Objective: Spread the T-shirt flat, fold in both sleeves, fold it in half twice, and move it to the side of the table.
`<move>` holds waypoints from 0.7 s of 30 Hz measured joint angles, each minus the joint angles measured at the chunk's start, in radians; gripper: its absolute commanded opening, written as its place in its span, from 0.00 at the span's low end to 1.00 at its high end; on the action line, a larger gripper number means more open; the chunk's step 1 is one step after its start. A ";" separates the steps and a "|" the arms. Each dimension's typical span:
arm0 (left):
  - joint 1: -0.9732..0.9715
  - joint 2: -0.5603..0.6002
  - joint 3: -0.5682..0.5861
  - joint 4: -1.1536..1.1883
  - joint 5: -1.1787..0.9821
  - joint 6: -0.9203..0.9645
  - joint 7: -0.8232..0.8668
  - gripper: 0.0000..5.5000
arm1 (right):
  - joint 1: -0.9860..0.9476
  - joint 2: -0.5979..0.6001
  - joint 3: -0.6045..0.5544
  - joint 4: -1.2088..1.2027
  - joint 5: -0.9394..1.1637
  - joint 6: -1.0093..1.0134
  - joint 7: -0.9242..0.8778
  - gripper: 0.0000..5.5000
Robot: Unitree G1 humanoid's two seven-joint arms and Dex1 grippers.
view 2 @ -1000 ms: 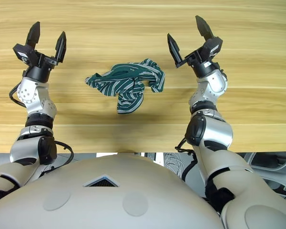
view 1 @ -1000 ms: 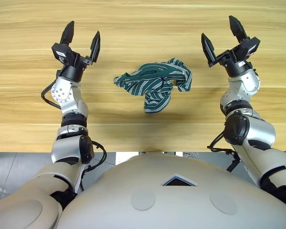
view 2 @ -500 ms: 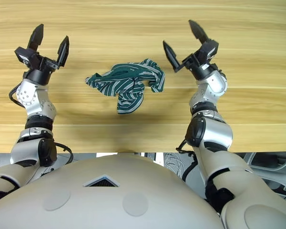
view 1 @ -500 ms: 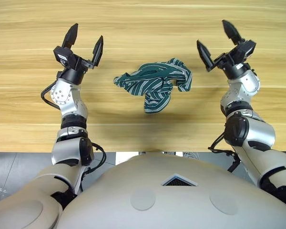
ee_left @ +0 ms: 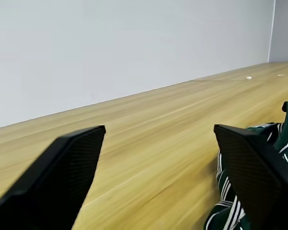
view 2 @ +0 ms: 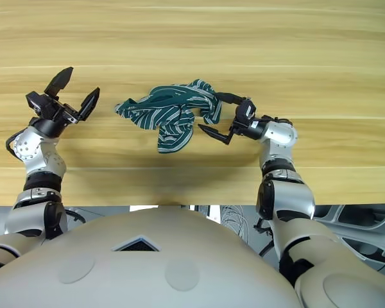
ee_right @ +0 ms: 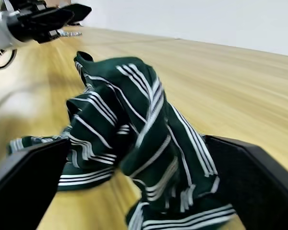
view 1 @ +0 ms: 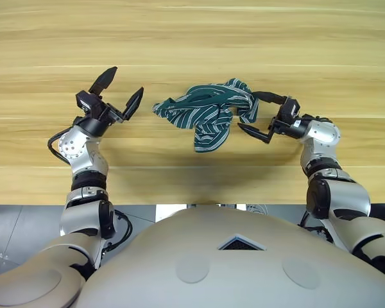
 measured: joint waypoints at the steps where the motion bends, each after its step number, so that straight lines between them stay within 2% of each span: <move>1: 0.000 0.000 0.000 0.000 0.000 -0.002 0.001 0.74 | -0.004 0.000 0.002 0.000 -0.002 -0.002 -0.021 0.82; 8: 0.000 -0.001 -0.008 -0.001 0.002 -0.017 0.013 0.74 | -0.011 -0.012 0.019 0.006 -0.033 -0.005 -0.116 0.57; 21: 0.007 -0.001 -0.020 -0.034 0.000 -0.018 0.016 0.74 | -0.013 -0.044 0.081 0.028 -0.105 0.028 -0.207 0.19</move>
